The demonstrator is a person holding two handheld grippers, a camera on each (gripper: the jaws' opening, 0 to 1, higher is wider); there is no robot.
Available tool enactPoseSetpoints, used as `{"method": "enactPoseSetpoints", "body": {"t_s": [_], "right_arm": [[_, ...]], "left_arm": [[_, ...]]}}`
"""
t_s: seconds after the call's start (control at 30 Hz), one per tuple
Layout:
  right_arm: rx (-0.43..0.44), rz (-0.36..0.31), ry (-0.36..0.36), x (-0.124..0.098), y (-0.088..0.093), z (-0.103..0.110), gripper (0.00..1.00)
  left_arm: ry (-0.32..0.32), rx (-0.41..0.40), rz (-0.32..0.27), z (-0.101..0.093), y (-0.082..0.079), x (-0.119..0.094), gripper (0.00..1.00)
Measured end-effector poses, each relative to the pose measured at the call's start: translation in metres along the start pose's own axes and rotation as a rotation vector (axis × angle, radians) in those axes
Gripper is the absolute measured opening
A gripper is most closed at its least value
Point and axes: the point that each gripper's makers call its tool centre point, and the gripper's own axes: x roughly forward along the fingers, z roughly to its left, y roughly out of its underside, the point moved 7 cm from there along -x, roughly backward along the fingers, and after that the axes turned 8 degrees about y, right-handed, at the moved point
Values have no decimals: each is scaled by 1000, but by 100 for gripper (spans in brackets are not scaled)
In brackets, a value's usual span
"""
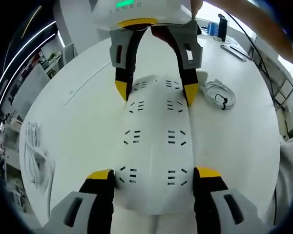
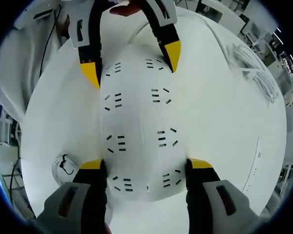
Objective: Straighten the power strip on the desk, plug the charger into it
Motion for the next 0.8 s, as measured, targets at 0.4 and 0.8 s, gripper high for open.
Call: {"method": "enactPoseSetpoints", "body": {"t_s": [0.4, 0.8], "right_arm": [[94, 23, 25, -4, 0, 22, 64], [156, 45, 35, -7, 3, 36, 64]], "left_arm": [[2, 80, 13, -11, 1, -2, 65], [28, 142, 22, -14, -3, 1, 65]]}}
